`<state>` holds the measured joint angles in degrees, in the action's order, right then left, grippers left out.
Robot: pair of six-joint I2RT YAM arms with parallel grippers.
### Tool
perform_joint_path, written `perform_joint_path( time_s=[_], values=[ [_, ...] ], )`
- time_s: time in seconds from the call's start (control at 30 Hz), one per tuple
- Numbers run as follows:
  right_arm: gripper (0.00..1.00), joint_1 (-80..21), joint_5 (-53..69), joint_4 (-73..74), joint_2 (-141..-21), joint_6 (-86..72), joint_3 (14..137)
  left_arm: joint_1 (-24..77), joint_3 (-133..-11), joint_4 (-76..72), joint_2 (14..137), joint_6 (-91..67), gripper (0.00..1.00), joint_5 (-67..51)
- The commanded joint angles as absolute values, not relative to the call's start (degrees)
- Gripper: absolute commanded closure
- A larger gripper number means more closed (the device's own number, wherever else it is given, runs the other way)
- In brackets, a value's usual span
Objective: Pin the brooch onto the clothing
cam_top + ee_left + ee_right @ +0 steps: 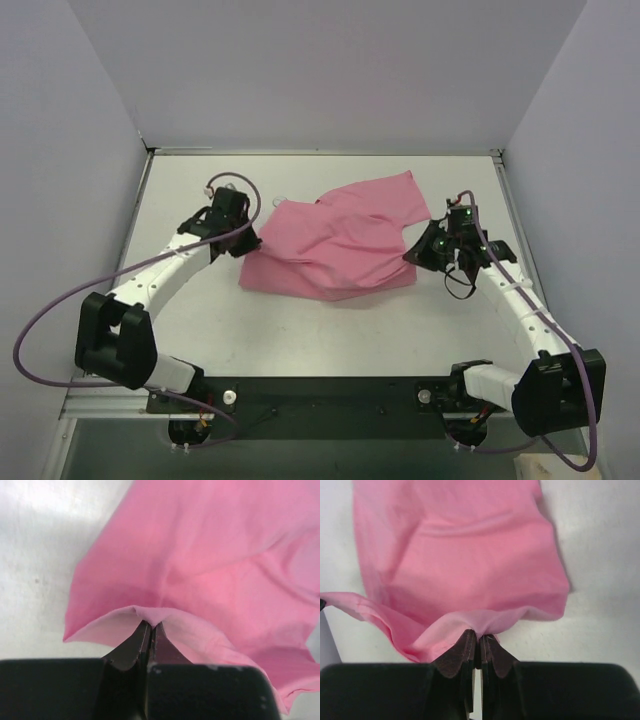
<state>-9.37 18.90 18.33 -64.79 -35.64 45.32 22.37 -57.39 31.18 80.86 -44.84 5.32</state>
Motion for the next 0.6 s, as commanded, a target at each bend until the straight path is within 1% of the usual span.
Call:
perform_joint_path(
  time_s=[0.0, 0.13, 0.17, 0.23, 0.4, 0.57],
  values=[
    [1.00, -9.40, 20.04, 14.68, -68.99, -34.89, 56.93, 19.78, -73.68, 27.06, 83.93, -36.76, 1.00, 4.30],
    [1.00, -9.49, 21.44, 14.50, -70.84, -34.98, 66.25, 19.51, -85.48, 28.22, 84.73, -32.00, 1.00, 4.49],
    [1.00, -9.49, 21.97, 14.50, -71.01, -34.81, 70.01, 19.51, -86.56, 27.43, 83.60, -31.21, 1.00, 4.05],
    [1.00, -9.49, 22.32, 14.59, -70.84, -34.54, 73.28, 19.42, -88.76, 25.59, 81.92, -29.80, 1.00, 3.96],
    [1.00, -9.49, 22.76, 14.59, -67.51, -33.14, 82.33, 19.42, -90.35, 19.26, 73.58, -26.29, 1.00, 5.36],
    [1.00, -9.84, 22.85, 13.45, -61.63, -31.91, 85.43, 19.60, -90.70, 15.21, 64.89, -23.29, 1.00, 3.96]
  ],
)
